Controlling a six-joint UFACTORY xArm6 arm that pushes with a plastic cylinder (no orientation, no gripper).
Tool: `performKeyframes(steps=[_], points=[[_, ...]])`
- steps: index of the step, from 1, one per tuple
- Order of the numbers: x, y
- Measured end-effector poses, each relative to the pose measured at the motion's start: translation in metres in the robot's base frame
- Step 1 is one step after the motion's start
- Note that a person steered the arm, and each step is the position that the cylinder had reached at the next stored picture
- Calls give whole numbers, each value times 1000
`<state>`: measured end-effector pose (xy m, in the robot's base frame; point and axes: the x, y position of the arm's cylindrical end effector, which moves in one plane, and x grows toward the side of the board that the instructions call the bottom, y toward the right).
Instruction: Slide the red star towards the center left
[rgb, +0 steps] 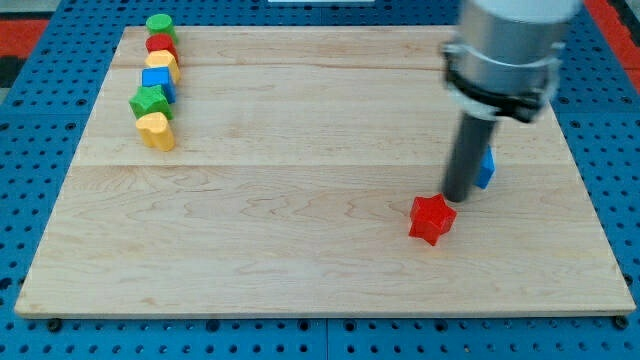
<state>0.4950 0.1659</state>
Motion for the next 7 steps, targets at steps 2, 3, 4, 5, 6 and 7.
performKeyframes(steps=[2, 3, 4, 5, 6, 7], points=[[55, 48], [57, 7], [42, -62], [12, -108], [9, -96], [0, -72]])
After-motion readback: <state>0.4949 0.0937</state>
